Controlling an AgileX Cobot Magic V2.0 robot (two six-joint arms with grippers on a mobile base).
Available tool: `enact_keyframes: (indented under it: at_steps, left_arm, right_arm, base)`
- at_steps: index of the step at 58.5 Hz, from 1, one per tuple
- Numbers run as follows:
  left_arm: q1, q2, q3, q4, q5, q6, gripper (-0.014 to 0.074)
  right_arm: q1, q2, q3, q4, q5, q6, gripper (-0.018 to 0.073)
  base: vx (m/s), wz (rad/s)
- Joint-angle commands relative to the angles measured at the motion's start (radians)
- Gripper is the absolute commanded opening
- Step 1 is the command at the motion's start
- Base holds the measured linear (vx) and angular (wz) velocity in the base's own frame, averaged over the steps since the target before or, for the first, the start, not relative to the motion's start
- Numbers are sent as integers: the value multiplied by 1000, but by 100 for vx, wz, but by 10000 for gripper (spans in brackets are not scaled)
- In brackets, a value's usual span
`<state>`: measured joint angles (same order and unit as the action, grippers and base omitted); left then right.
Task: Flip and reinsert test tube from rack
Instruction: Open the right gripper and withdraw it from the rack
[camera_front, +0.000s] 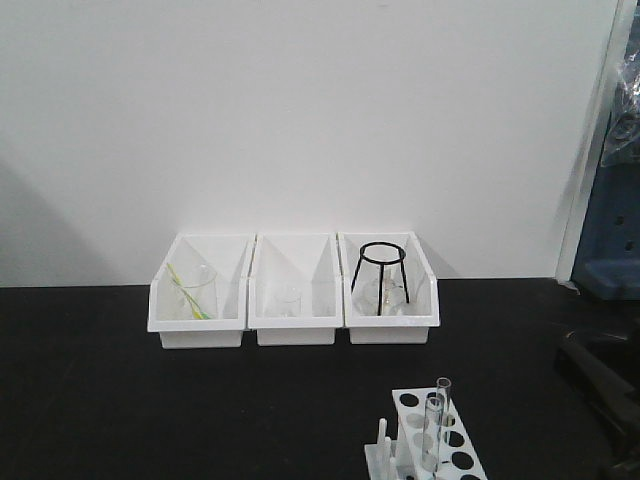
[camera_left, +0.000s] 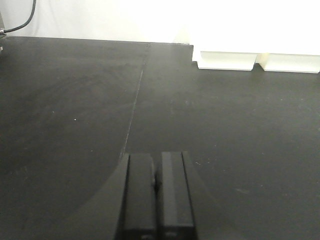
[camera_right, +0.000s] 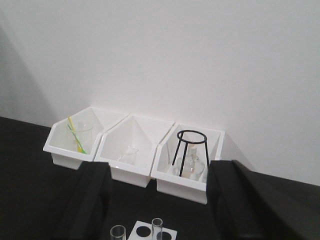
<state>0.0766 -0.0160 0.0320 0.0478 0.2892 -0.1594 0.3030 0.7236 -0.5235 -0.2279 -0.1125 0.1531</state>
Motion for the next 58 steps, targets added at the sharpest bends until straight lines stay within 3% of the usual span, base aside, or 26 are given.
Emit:
enact_keyframes:
  at_steps: [1,20,26,31,37,44,58]
  left_arm:
    - [-7,-11,0,-4,-87,0,-6]
    - [-7,-11,0,-4,-87,0,-6]
    - [-7,-11,0,-4,-87,0,-6]
    - [-7,-11,0,-4,-87,0,-6]
    - [-7,-11,0,-4,-87,0,-6]
    - [-7,-11,0,-4,-87,0,-6]
    - [-7,-11,0,-4,-87,0,-6]
  right_arm:
    - [-3,-32,-34,2,-67,1,466]
    - [-3,-55,-33,-2,-35,-31,448]
    - [-3,-104,3,11,-25,-82,388]
    - [-16,-188,71,76,-43,-123,288]
    - [-83,-317,197,168,-93,-166,142]
    - [-180,-464,341,180,-107,-188,-13]
    - [-294,-707,537,174,-49,-187,-13]
  base:
    - [0,0]
    - [0,0]
    - [0,0]
    - [0,0]
    - [0,0]
    - [0,0]
    - [0,0]
